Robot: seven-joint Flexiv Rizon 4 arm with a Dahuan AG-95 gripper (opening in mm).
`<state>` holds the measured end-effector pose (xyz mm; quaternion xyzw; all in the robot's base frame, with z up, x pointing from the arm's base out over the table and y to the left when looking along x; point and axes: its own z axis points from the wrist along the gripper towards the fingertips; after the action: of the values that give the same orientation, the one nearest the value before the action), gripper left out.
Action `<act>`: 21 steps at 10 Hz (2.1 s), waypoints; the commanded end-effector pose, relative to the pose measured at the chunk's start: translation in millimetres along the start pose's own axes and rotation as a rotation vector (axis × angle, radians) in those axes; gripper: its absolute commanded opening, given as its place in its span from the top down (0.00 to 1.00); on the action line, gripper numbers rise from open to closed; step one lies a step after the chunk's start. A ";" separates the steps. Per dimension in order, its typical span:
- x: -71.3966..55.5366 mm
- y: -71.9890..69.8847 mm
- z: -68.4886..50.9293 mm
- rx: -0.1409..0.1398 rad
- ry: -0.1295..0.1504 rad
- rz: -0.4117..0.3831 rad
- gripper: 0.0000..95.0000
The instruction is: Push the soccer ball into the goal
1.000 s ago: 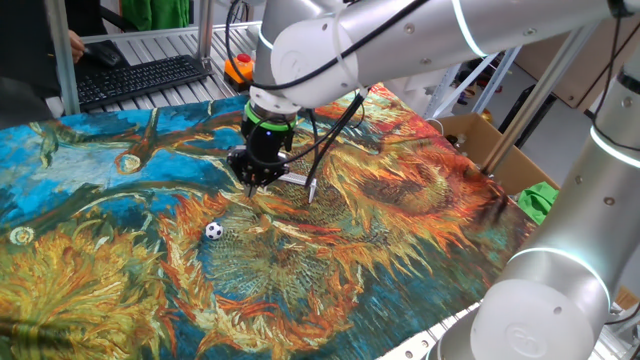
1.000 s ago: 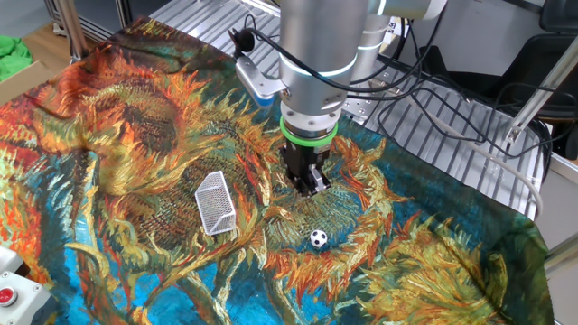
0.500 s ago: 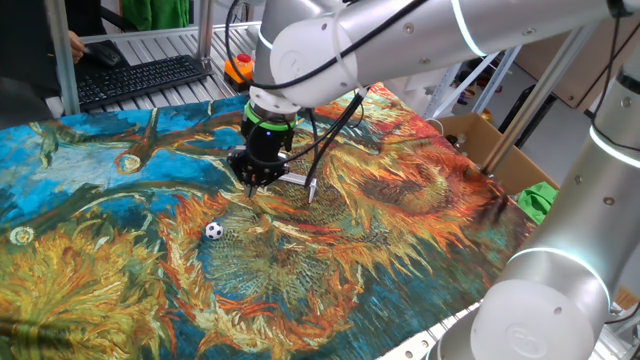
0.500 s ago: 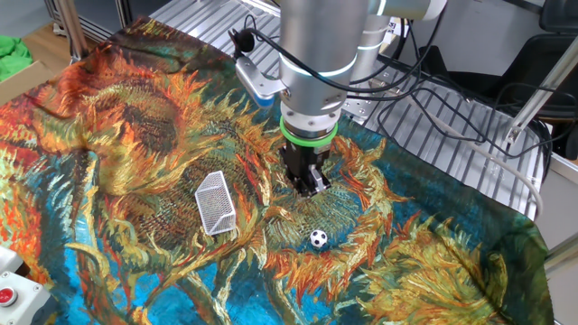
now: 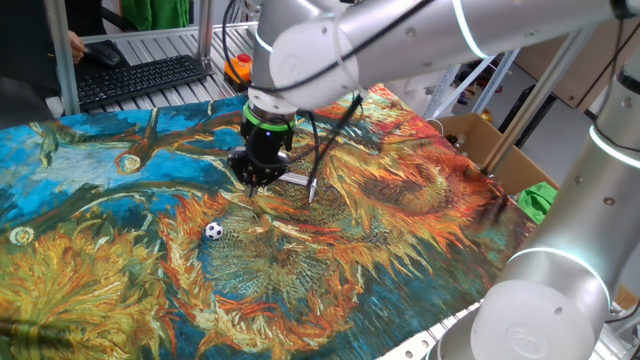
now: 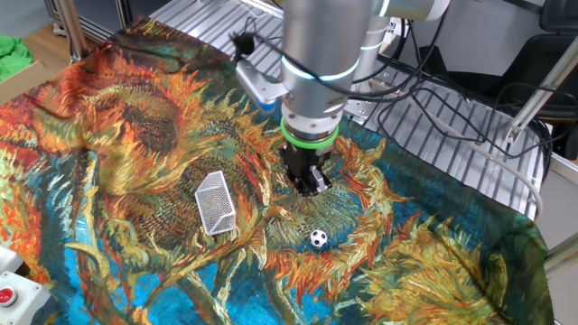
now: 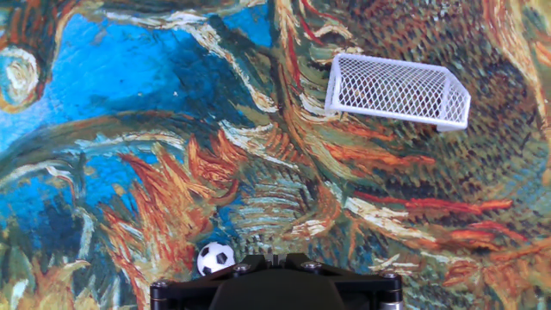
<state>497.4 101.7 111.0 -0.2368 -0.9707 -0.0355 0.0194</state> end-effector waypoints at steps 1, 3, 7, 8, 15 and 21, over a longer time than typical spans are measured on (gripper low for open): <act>2.0 -1.7 -0.6 -0.024 0.011 0.038 1.00; 2.0 -1.7 -0.6 -0.035 0.002 0.076 1.00; 6.2 28.1 5.1 -0.038 -0.001 0.197 1.00; 8.9 33.4 8.8 -0.038 -0.001 0.214 1.00; 14.0 62.9 34.0 -0.044 -0.017 0.375 1.00; 23.2 82.8 55.0 -0.027 -0.051 0.465 1.00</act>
<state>514.4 192.3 60.9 -0.4569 -0.8888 -0.0361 0.0002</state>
